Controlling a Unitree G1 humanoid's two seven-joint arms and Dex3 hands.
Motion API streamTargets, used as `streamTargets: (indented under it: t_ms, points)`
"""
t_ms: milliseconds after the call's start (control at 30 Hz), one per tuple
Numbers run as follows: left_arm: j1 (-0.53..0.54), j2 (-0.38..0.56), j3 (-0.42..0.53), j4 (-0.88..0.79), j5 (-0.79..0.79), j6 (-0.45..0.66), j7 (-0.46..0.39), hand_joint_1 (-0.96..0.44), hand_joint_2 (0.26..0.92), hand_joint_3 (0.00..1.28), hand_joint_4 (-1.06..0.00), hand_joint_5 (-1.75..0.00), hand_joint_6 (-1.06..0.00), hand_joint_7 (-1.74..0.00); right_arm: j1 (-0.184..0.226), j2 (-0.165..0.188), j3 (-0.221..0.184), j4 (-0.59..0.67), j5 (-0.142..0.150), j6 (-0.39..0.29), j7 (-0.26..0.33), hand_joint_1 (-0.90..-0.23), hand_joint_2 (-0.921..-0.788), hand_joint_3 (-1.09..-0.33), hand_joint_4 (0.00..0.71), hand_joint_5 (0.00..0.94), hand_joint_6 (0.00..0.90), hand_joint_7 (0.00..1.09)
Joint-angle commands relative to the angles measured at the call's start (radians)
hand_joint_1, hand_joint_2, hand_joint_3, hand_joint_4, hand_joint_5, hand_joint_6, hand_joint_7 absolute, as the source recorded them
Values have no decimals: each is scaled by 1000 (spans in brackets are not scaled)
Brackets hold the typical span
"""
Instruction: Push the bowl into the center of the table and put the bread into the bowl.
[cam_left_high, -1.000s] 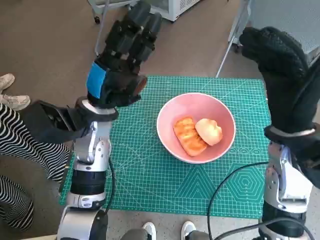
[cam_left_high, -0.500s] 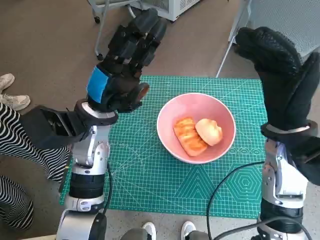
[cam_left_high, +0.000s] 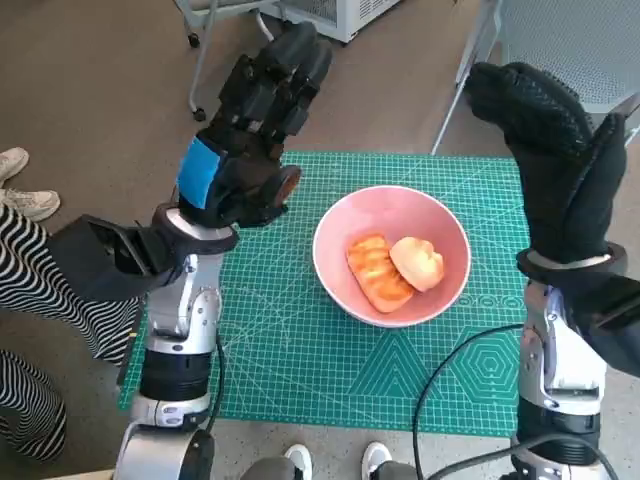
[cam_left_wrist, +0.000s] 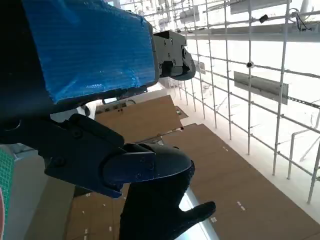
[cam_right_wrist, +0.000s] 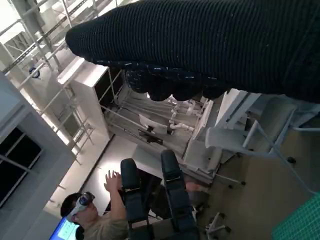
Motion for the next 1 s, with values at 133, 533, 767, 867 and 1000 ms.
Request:
streamTargets:
  t_ms: [133, 533, 767, 867, 1000]
  points:
    - [12, -5, -15, -10, 22, -13, 8, -697, 921, 505, -57, -14, 1, -489, 21, 6, 4, 25, -12, -12, 0, -682, -921, -665, 212, 0, 85, 548]
    - [15, -8, -29, -21, 36, -9, 19, -698, 921, 518, -54, -19, 1, -493, 22, 5, 4, 35, -13, -25, -1, -691, -921, -664, 210, 0, 79, 556]
    - [17, -8, -31, -26, 34, -1, 20, -697, 921, 520, -53, -21, 1, -492, 22, 6, 4, 36, -11, -27, -1, -691, -921, -664, 210, 0, 77, 560]
    - [18, -6, -32, -33, 24, 16, 13, -685, 914, 511, -52, -23, 1, -489, 21, 7, 4, 35, -8, -24, -2, -696, -921, -661, 212, 1, 78, 563]
    - [20, -4, -30, -35, 20, 22, 8, -672, 911, 504, -50, -24, 1, -485, 21, 9, 6, 30, -8, -21, -3, -700, -921, -659, 213, 2, 79, 565]
